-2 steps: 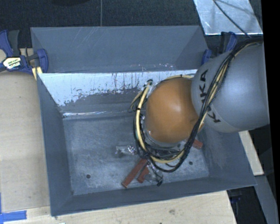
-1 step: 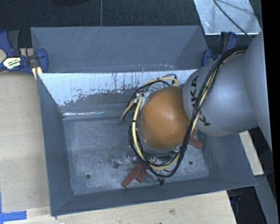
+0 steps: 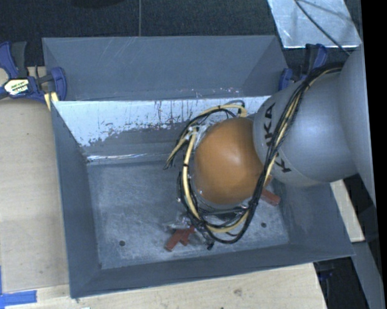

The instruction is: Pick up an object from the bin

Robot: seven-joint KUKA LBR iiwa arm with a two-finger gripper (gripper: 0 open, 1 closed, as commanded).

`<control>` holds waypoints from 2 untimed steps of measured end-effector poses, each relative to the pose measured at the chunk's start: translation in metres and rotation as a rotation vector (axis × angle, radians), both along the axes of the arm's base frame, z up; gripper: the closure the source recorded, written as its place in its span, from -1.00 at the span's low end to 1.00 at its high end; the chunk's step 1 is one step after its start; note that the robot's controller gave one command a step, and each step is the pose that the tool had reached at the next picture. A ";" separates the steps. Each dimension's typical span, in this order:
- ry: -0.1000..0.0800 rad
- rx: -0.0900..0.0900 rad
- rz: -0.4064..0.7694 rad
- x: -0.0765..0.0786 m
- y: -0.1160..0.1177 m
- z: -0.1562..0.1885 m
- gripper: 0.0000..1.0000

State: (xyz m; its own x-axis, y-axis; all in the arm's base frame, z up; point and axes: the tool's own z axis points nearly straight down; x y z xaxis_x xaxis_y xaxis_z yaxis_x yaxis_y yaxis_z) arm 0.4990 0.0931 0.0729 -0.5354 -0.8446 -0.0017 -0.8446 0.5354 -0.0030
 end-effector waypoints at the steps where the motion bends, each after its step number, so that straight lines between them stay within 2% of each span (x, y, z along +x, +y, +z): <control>1: -0.008 0.007 0.014 -0.006 -0.020 0.000 1.00; 2: -0.002 0.004 0.015 0.005 -0.038 0.006 1.00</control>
Offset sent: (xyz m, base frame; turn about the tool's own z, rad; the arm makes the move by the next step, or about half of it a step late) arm -0.0097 -0.0220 -0.0029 -0.0160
